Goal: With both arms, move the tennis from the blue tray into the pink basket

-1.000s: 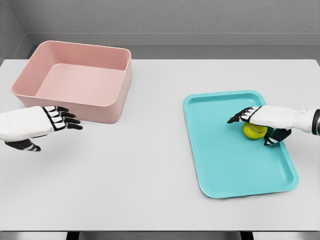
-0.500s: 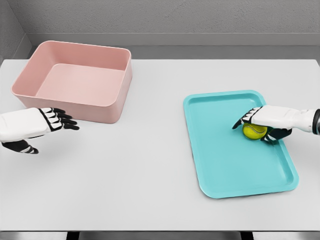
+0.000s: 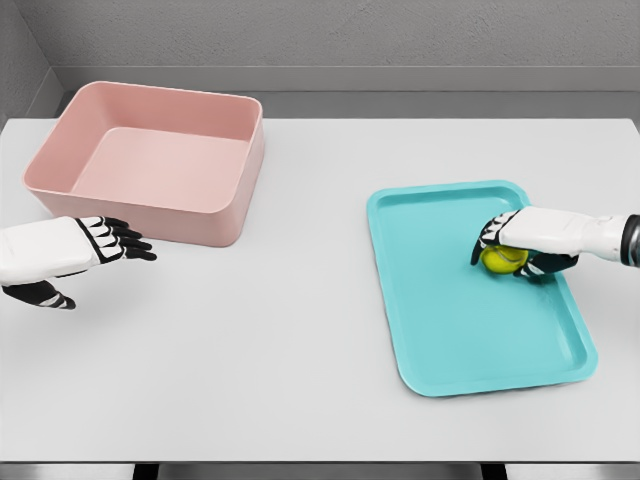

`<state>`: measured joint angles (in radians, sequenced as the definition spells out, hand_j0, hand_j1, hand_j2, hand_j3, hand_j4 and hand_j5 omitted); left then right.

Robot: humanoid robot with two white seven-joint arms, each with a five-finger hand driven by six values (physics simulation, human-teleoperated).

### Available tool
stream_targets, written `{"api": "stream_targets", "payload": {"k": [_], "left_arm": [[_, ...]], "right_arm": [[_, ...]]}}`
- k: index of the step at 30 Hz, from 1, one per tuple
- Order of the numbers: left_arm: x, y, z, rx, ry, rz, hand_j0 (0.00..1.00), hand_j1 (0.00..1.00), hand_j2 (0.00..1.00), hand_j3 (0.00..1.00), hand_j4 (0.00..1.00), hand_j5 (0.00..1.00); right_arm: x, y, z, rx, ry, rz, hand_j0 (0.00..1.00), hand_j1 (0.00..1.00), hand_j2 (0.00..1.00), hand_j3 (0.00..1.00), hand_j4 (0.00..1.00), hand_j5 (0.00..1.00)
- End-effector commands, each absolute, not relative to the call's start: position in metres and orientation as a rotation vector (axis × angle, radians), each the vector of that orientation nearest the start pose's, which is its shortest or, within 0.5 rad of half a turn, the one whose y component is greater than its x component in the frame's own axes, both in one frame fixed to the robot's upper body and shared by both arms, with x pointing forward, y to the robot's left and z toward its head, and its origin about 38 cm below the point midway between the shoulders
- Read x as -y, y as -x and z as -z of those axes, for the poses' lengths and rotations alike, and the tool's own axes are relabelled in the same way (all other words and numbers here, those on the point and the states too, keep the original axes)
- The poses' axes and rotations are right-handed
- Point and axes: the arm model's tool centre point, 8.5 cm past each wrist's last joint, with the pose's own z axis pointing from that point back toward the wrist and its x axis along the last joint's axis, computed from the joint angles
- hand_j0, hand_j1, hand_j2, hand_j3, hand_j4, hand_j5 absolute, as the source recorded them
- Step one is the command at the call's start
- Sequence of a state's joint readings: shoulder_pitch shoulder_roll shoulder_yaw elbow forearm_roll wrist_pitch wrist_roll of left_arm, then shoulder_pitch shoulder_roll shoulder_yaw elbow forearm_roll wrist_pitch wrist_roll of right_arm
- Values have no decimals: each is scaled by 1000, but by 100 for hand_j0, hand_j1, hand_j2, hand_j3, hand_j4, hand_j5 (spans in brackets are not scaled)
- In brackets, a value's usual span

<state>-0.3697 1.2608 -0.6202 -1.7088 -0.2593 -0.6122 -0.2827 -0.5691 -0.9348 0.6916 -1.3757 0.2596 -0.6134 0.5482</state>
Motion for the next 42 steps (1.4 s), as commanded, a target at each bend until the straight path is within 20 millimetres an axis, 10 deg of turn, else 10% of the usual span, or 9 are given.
{"api": "stream_targets", "payload": {"k": [1,42], "left_arm": [[-373,-340,-224,1354,-344,2101,100,100,100,100,100,100],[-370,-338,-218,1349,-327,2107,100,100,100,100,100,100]], "right_arm": [[354,-410,-174,1246,241,-2014,54,54,54,54,54,54],[197,-376,-232,1653,145,-2335,46,46,46,46,46,46]]}}
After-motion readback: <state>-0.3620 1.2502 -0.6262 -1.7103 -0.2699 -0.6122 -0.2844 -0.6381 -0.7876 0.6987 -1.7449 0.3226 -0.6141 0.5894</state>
